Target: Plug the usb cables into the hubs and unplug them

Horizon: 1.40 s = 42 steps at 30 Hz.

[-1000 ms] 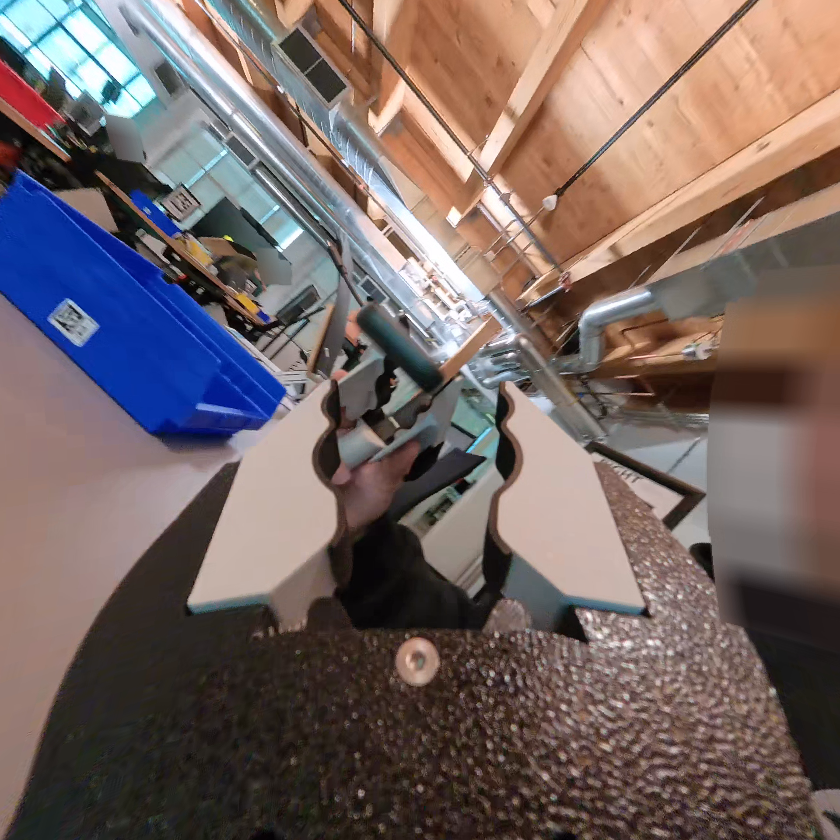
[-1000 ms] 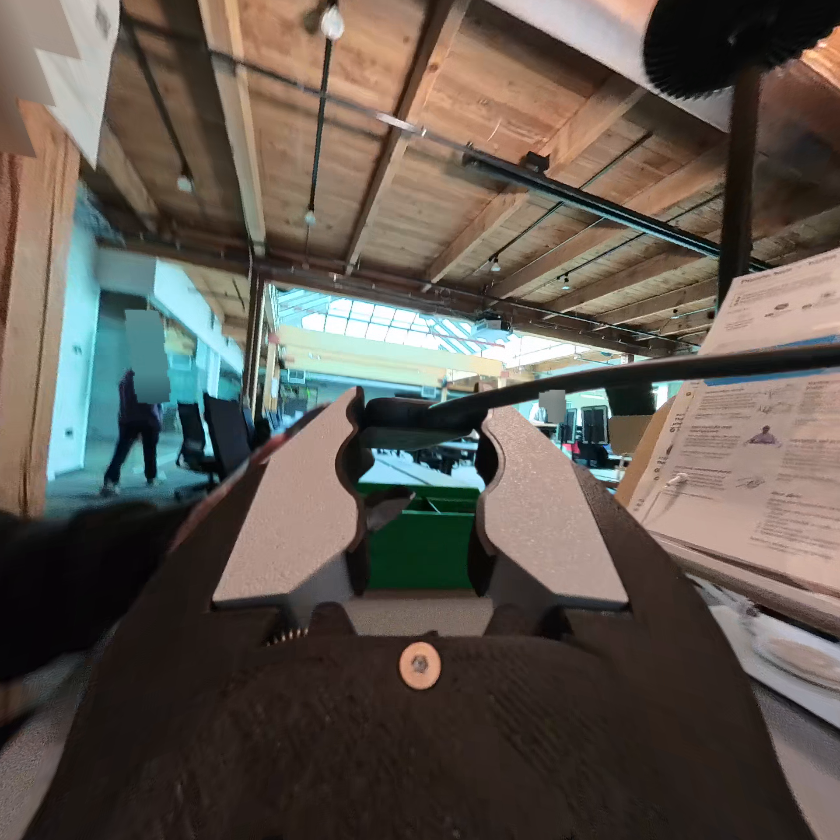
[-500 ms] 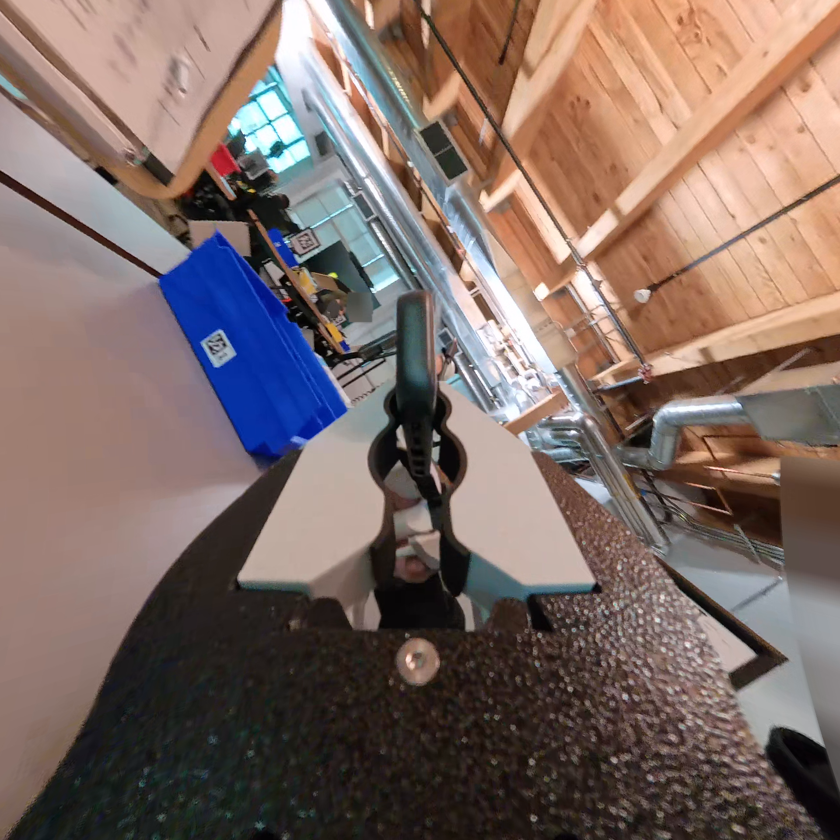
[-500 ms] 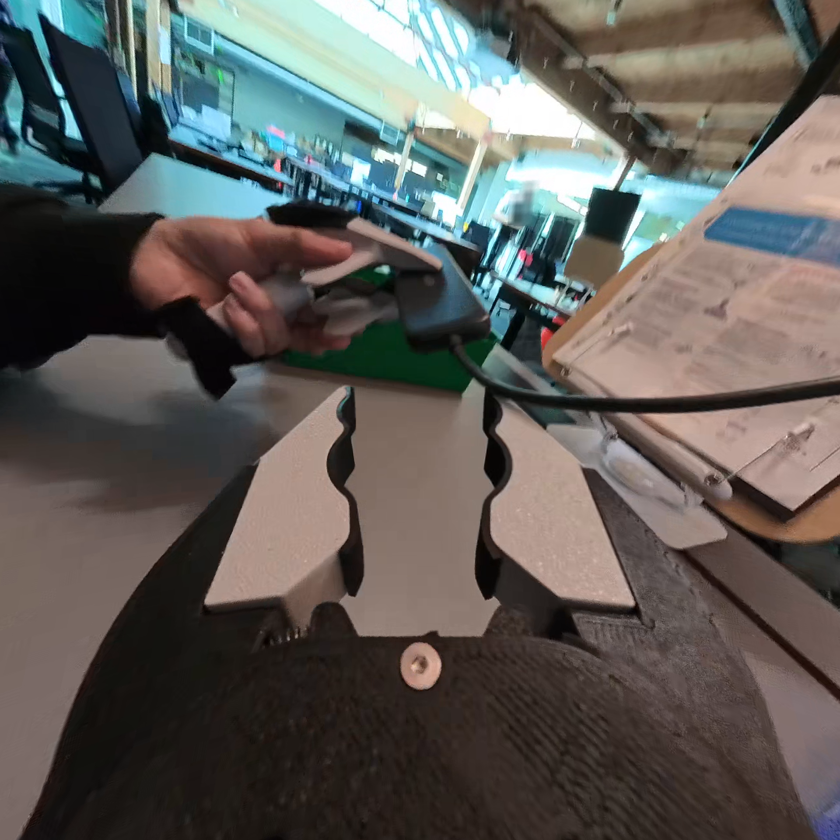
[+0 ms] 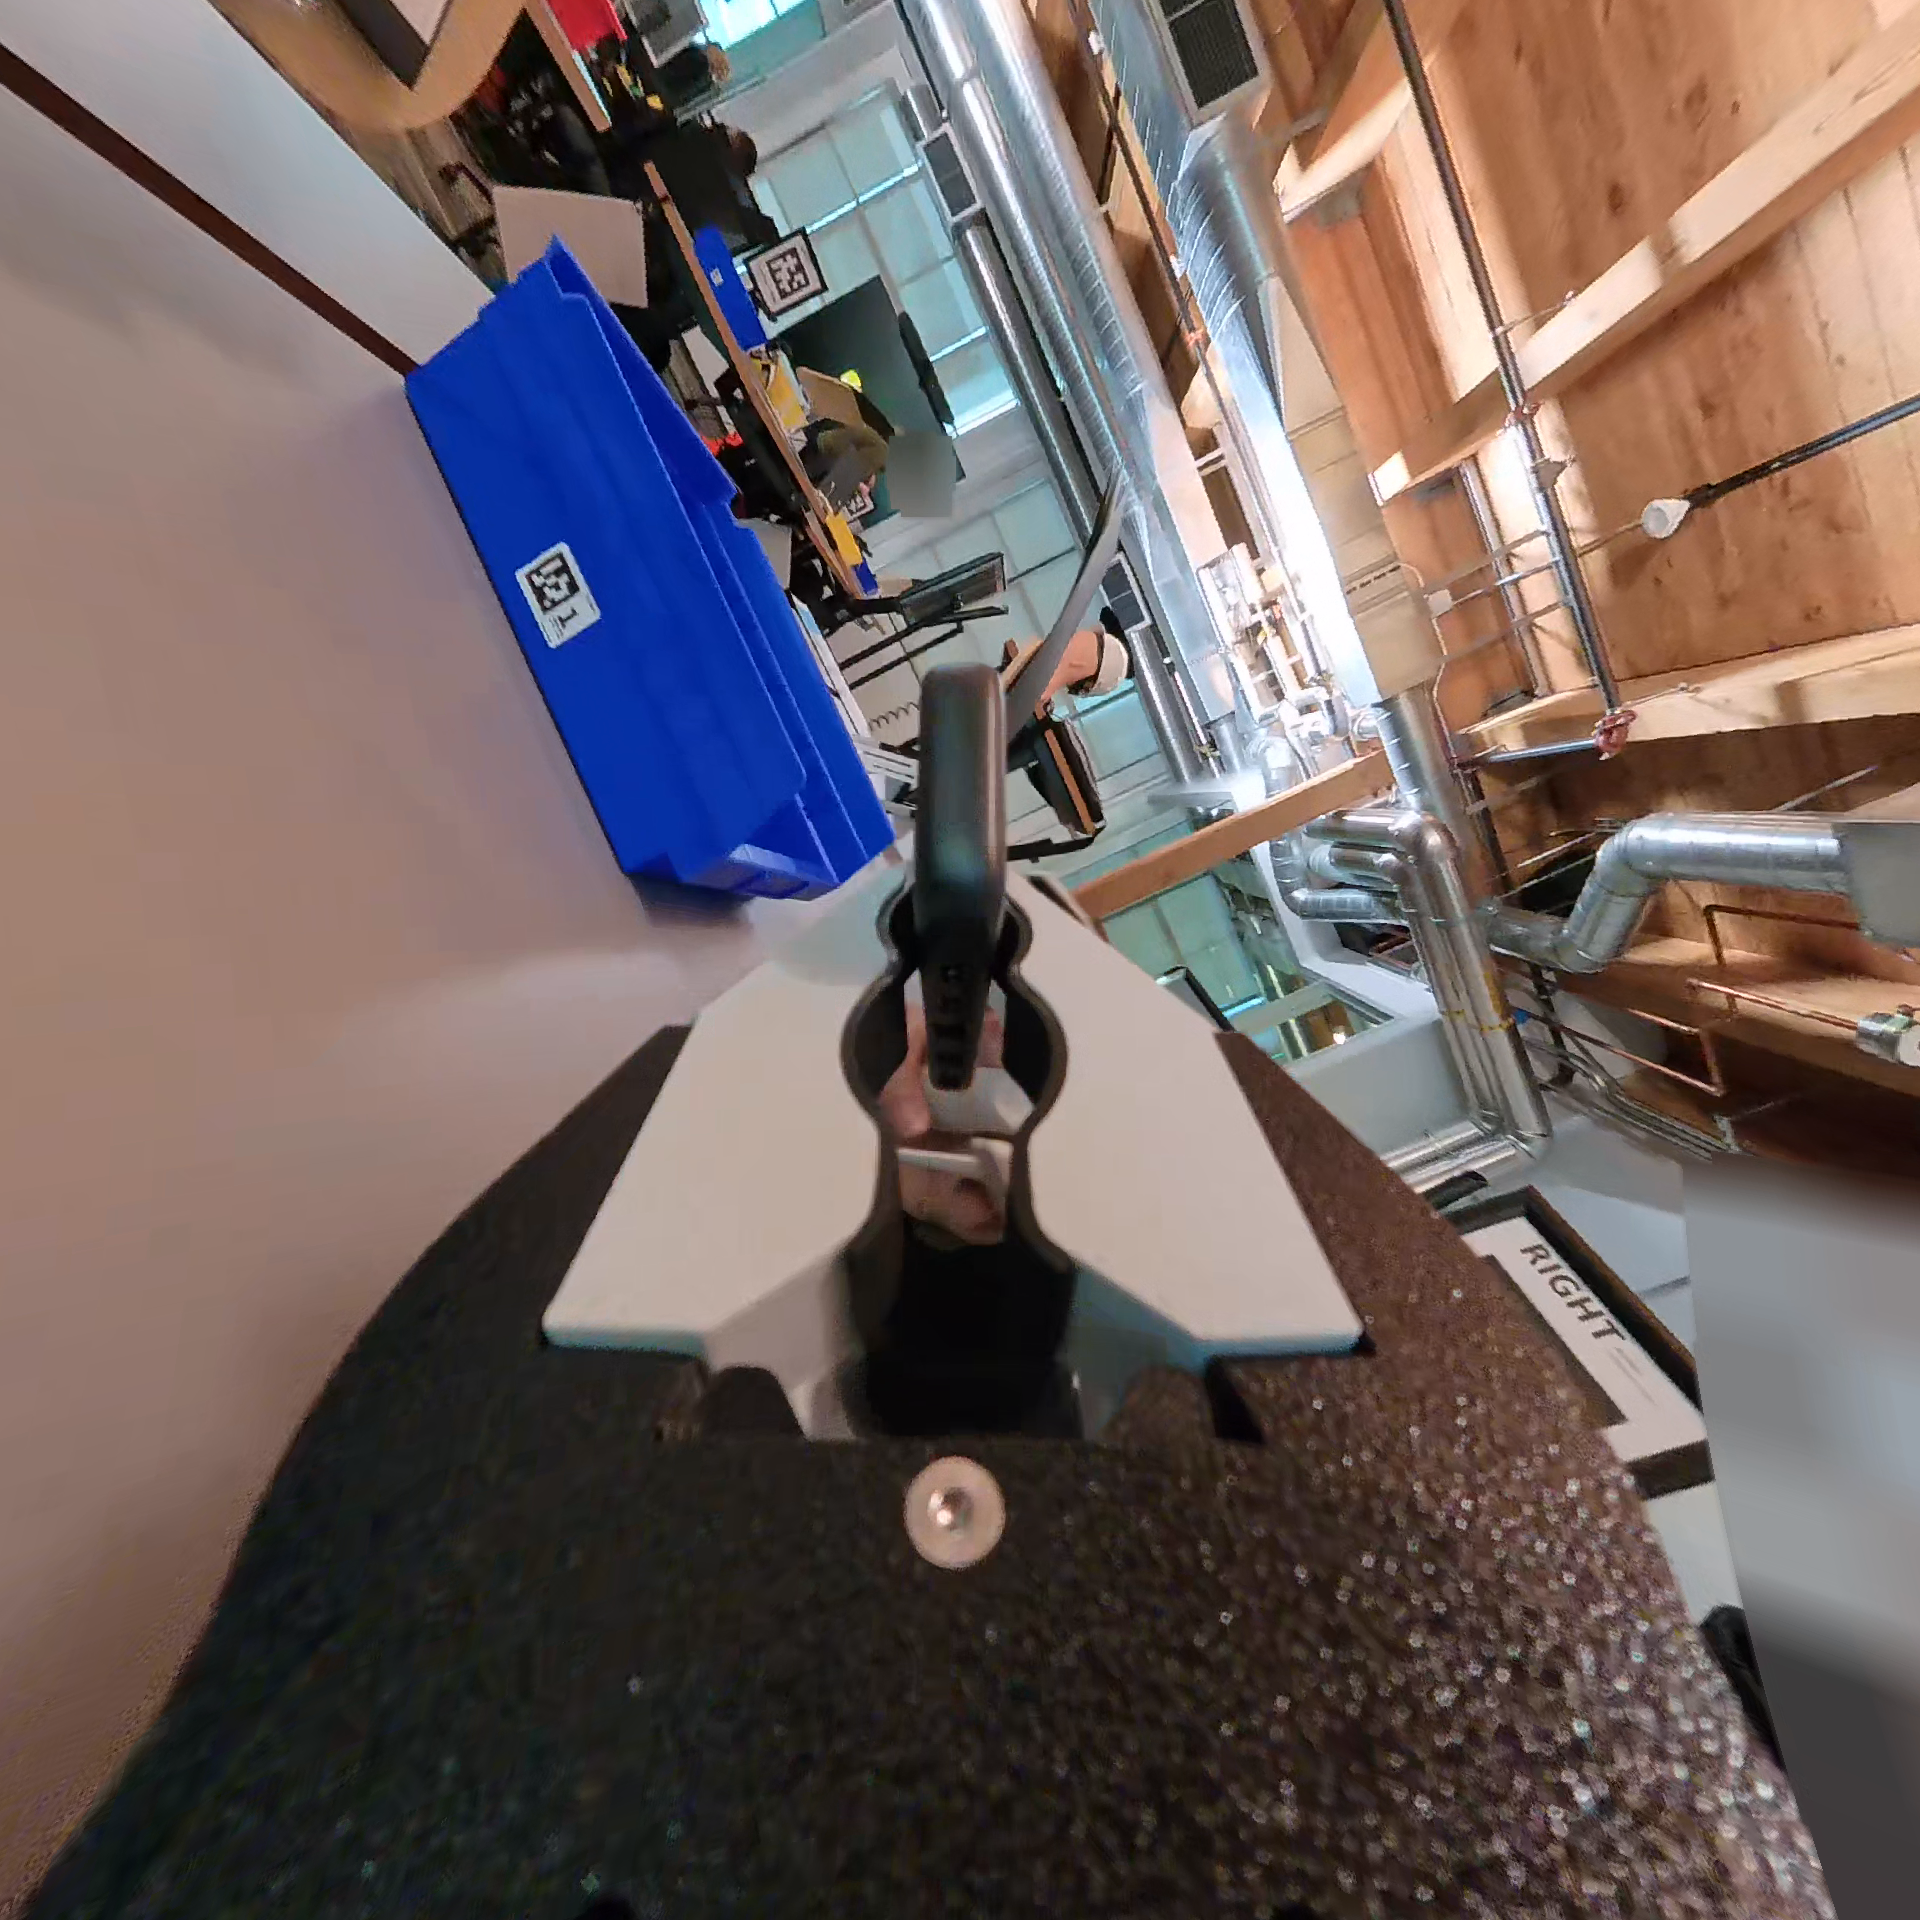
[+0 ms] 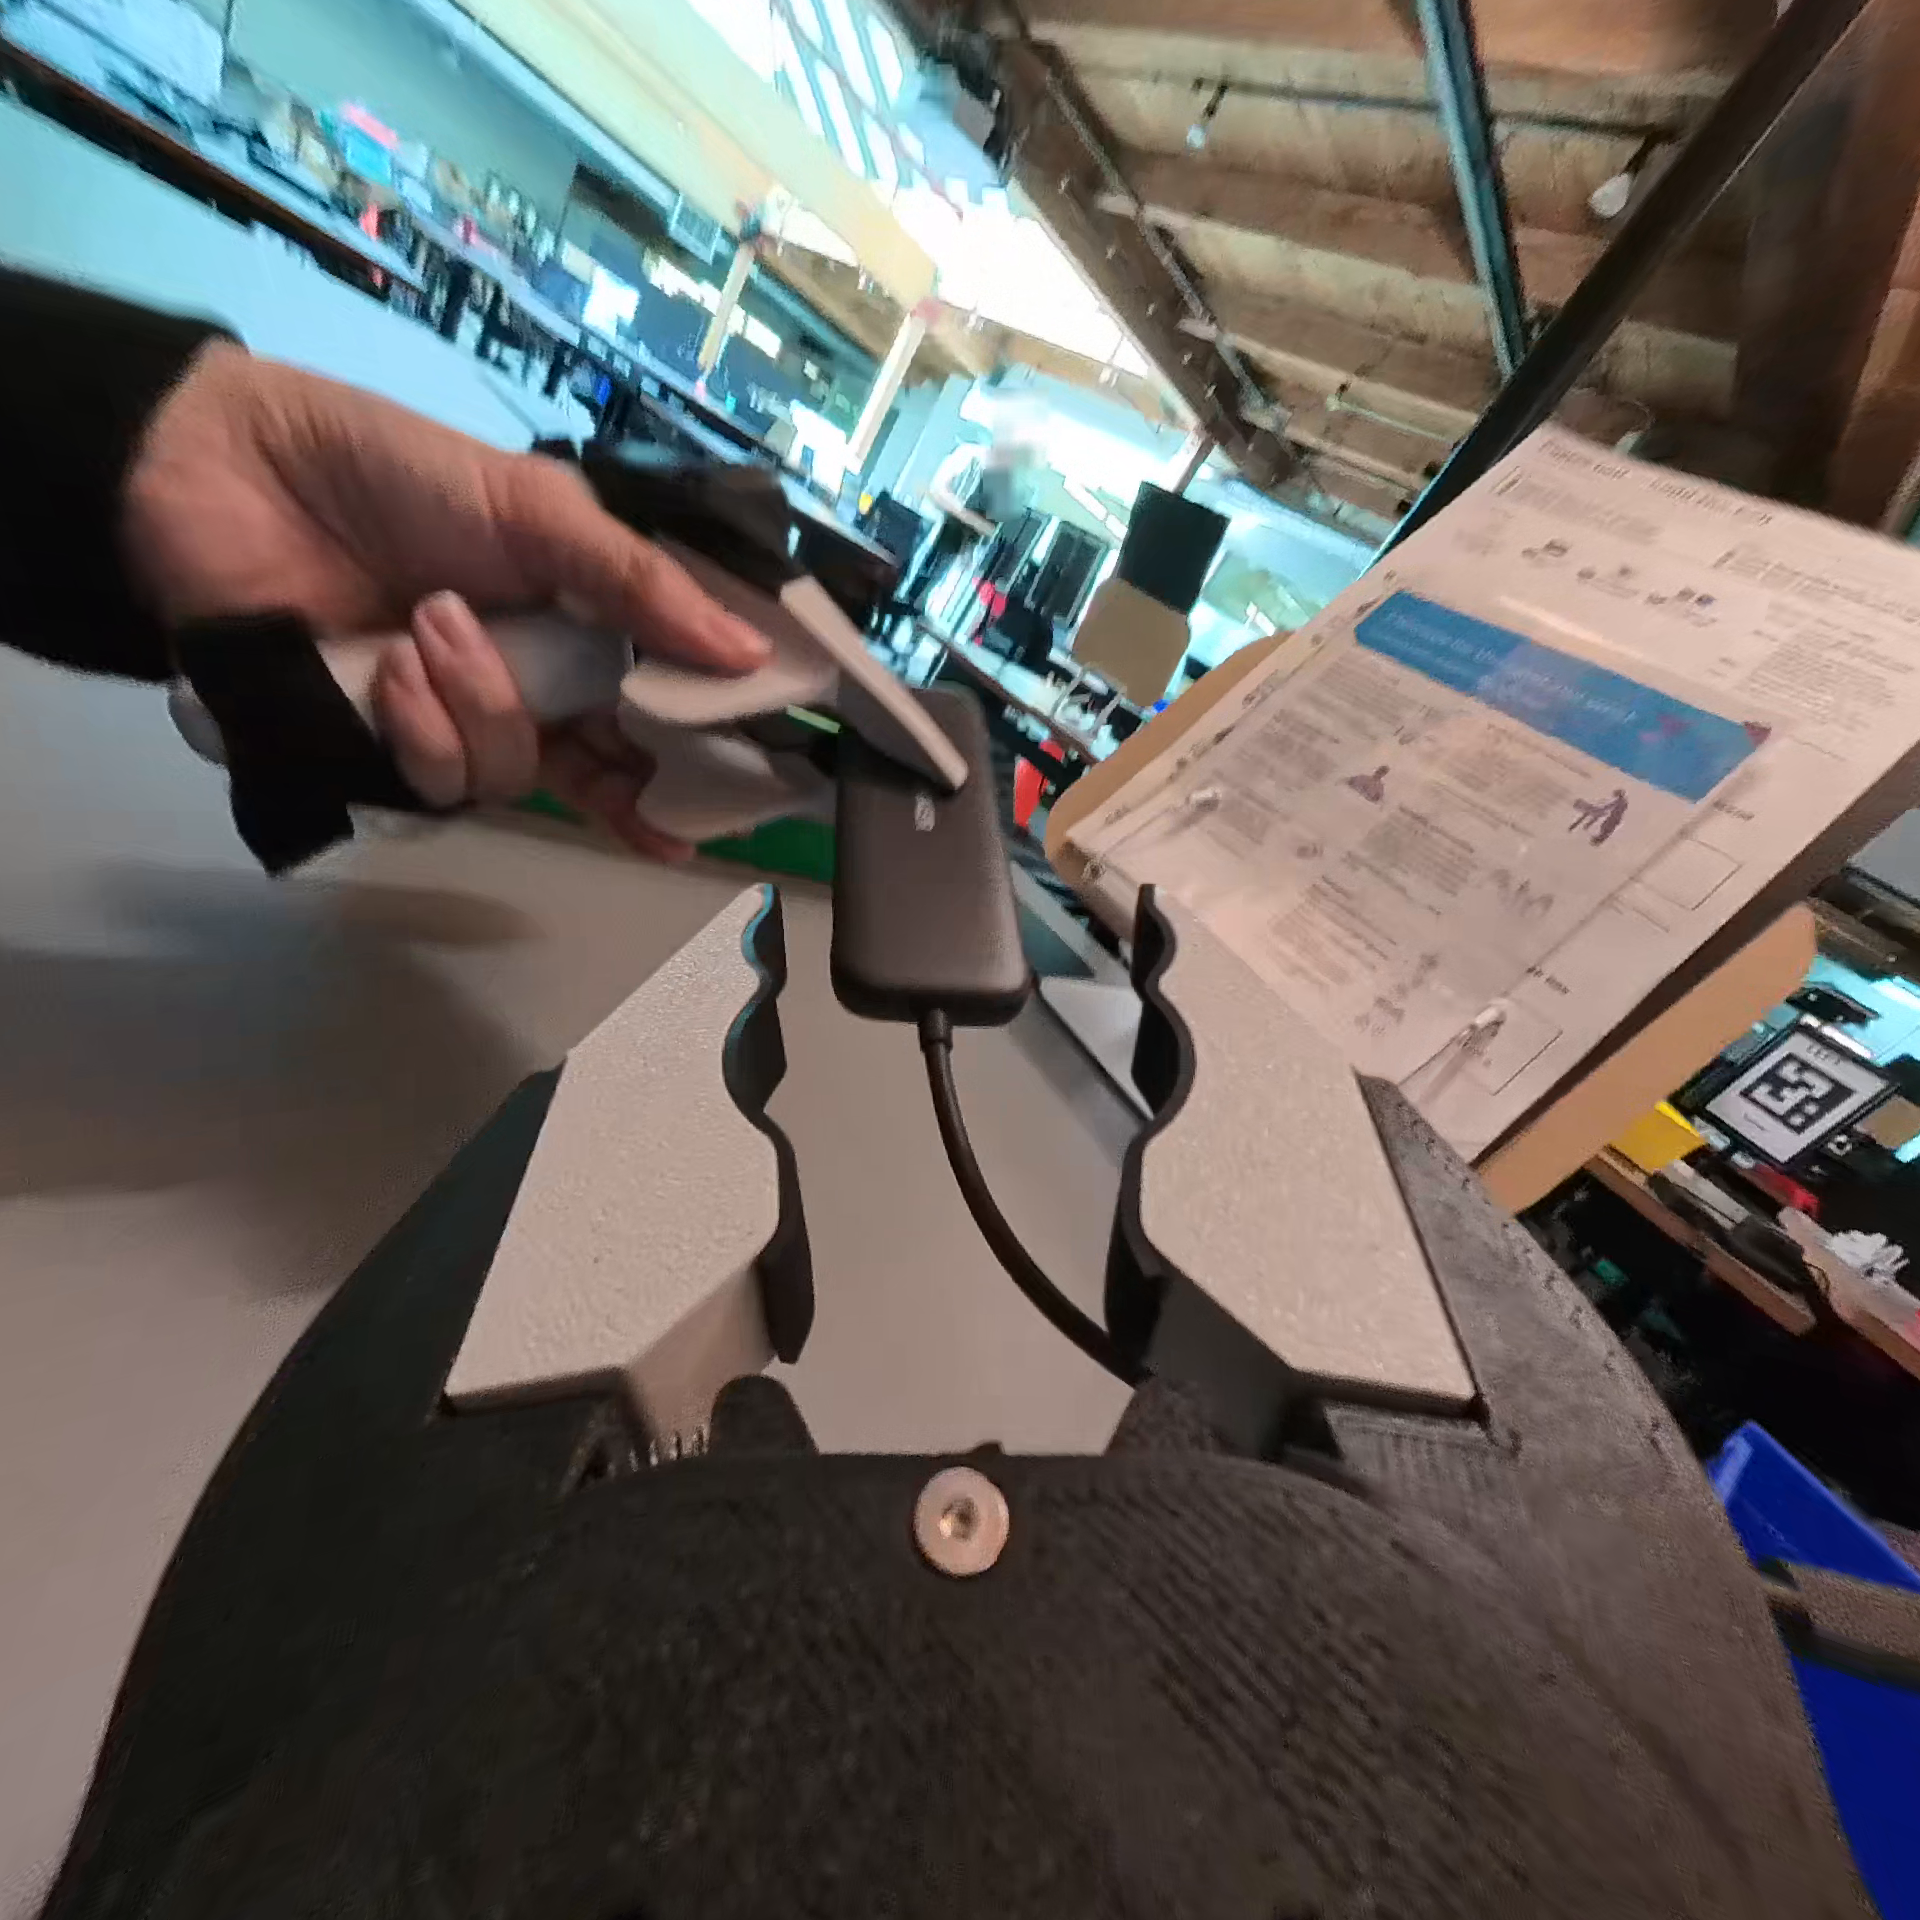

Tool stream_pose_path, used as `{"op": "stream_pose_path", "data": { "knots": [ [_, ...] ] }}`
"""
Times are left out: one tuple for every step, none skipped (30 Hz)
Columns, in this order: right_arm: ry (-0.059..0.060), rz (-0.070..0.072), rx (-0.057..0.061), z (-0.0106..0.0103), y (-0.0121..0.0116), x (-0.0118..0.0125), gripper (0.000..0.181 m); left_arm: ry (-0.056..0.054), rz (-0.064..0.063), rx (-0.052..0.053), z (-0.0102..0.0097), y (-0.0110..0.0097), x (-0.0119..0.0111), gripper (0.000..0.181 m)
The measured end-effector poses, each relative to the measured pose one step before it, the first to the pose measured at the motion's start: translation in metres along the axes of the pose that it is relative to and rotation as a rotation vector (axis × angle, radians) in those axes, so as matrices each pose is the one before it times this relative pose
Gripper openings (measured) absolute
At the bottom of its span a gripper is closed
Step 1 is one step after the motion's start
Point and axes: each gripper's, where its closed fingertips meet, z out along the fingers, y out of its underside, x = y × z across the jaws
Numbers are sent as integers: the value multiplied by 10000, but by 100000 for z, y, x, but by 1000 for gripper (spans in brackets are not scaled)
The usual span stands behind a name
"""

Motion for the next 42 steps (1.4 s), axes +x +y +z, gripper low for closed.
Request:
{"op": "stream_pose_path", "data": {
  "knots": [
    [-79, 13, -233, 156, 653, -177, 66, 114, -124, -85, 108, 131, 84, 9],
    [60, 105, -62, 96, 397, 80, 66, 148, -141, -101, 115, 158, 141, 9],
    [4, 165, 75, 16, 202, 44, 63, 108, -116, -106, 118, 166, 76, 9],
    [-52, 176, 120, -56, 85, 33, 56, -27, -44, -54, 78, 88, -98, 9],
    [-55, 129, 106, -74, 40, 42, 54, -35, -27, 2, 57, 2, -92, 9],
    [-213, 98, 62, -30, 71, -223, 50, 5, -38, -20, 71, 23, -37, 9],
    [-247, 68, 79, -8, 25, -356, 43, 31, -27, -20, 62, 9, 21, 9],
    [8, 117, 149, 12, -113, -42, 42, 71, -47, -1, 52, -23, 81, 9],
    [30, 198, 196, 14, -215, 10, 42, 72, -36, -28, 19, 2, 73, 9],
    [-90, 338, 117, 2, -124, -53, 42, 8, -7, -15, -12, -25, -23, 9],
    [-134, 365, -2, -5, 48, -40, 42, -5, 4, -60, -10, 74, -41, 9],
    [-158, 279, -43, -1, 128, -104, 42, 56, -3, -110, 33, 162, 64, 9],
    [-145, 205, 31, 23, 59, -172, 43, 52, -30, -109, 82, 210, 88, 9],
    [-64, 165, 50, 80, 22, -132, 44, -19, 6, -73, 101, 182, 16, 9],
    [-23, 113, 3, 137, 61, -116, 46, -11, 27, -65, 105, 152, 39, 9],
    [18, 28, -31, 132, 75, -80, 46, -14, 24, -20, 37, 35, 24, 9],
    [98, -105, 24, 42, -70, 53, 45, 22, 25, 20, -24, -62, 82, 9],
    [42, -68, -11, 43, -55, 1, 45, 1, 19, 15, -18, -57, 22, 9],
    [-1, 34, -48, 34, 9, 3, 45, -8, -17, 19, -8, -47, -3, 9],
    [-2, 50, 12, 20, -13, 2, 45, 2, -54, 27, 1, -32, -30, 9],
    [36, 35, 38, 1, 8, 29, 45, -8, -76, 49, 19, -33, -50, 9],
    [70, 6, 11, 30, 24, 38, 45, -16, -64, 74, 9, -86, -62, 9],
    [114, -43, -2, 57, 20, 56, 45, -11, -40, 97, -5, -126, -37, 9],
    [124, -71, -23, 90, 3, 27, 45, -21, -8, 112, -9, -157, -29, 9],
    [126, -15, -69, 129, 54, 20, 45, -44, -12, 125, -33, -189, -48, 9],
    [98, 46, -56, 135, 37, 8, 45, -20, 23, 81, -21, -135, 6, 9],
    [67, 41, 4, 68, -40, -4, 45, -13, 18, 50, 1, -78, 26, 9],
    [80, -11, 20, 33, -30, 34, 45, -18, -17, 77, 37, -78, 44, 9],
    [104, -31, 21, 7, -40, 33, 45, -16, 37, 63, 61, -45, 61, 9],
    [64, 10, 36, -25, -120, 48, 45, 36, 88, -7, 81, 0, 131, 9],
    [73, -23, 78, -68, -232, 47, 45, 49, 53, -22, 97, 4, 141, 9],
    [83, 1, 29, -32, -155, 44, 45, -30, 100, 14, 74, -36, 75, 9],
    [62, 62, -35, 5, -27, 54, 46, -127, 302, 12, 54, -55, -18, 10],
    [82, 34, -39, 24, 40, 88, 46, -216, 440, 33, 38, -91, -111, 11],
    [162, 37, -31, -17, 18, 217, 46, -339, 533, 101, -102, -198, -209, 13],
    [156, 124, 1, -57, -11, 303, 45, -368, 724, 159, -252, -320, -75, 15],
    [110, 283, 88, -121, -80, 371, 46, -387, 914, 192, -396, -406, 68, 17],
    [210, 393, 154, -186, -170, 584, 46, -399, 951, 186, -587, -511, 168, 17],
    [199, 388, 138, -192, -113, 628, 46, -381, 936, 146, -745, -614, 217, 19],
    [153, 327, 110, -180, -79, 541, 46, -377, 875, 52, -925, -675, 156, 23],
    [245, 232, 115, -181, -104, 589, 46, -438, 827, -19, -1128, -739, -65, 25],
    [231, 113, 114, -171, -132, 473, 45, -510, 877, -63, -1296, -806, -405, 26]
  ]
}}
